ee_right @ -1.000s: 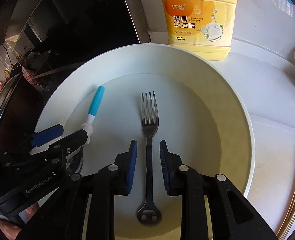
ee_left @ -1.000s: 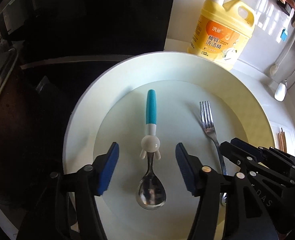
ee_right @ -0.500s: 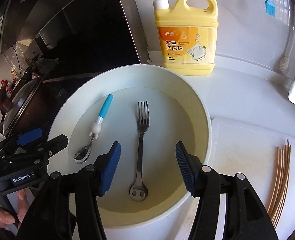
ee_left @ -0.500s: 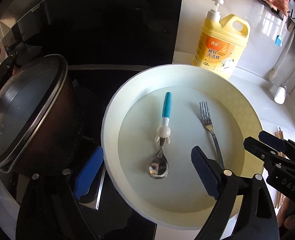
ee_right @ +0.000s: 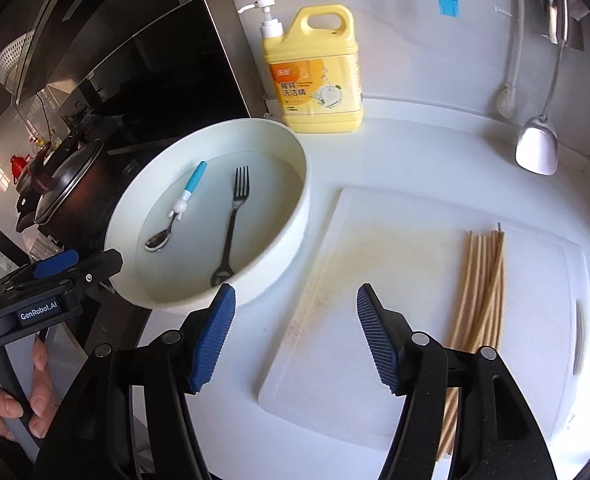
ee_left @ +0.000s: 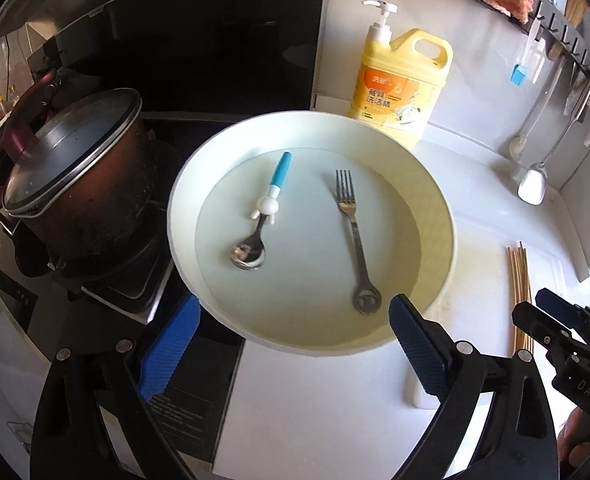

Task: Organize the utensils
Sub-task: 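Move both tools back to the chopsticks on the cutting board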

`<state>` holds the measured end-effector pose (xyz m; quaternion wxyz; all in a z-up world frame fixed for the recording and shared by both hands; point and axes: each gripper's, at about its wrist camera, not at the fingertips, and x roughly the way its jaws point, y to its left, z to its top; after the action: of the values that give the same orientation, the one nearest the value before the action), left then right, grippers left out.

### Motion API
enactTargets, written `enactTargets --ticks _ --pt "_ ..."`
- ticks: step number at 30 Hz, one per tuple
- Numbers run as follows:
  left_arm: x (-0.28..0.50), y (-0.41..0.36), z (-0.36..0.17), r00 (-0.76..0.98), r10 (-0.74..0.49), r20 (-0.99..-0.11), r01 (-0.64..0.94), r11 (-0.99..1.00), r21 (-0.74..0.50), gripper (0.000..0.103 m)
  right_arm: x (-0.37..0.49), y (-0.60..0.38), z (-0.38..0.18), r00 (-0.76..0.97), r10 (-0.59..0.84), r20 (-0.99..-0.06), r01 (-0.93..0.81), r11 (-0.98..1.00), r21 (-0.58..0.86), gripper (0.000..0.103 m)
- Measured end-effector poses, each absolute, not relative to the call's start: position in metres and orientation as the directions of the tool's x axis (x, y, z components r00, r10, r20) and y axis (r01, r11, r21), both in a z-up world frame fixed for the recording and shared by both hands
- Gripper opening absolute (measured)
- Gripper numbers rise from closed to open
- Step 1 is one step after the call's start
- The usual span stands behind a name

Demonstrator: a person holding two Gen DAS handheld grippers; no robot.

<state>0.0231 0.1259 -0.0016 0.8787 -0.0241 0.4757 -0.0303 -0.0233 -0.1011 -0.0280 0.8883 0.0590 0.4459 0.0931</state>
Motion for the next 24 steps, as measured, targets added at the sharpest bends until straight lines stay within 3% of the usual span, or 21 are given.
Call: enactTargets --ticks 15,24 --pt "-0.042 0.013 -0.007 0.541 -0.147 -0.828 0.114 0.988 -0.101 0.097 -0.103 -0.224 -0.049 0.579 0.138 -0.804 -0.029 0.988 0.149 0.062" --pt "-0.035 -0.03 -0.017 0.523 -0.193 -0.83 0.224 0.971 -0.085 0.097 -0.109 -0.258 -0.067 0.577 0.056 -0.815 0.106 0.984 0.143 0.063"
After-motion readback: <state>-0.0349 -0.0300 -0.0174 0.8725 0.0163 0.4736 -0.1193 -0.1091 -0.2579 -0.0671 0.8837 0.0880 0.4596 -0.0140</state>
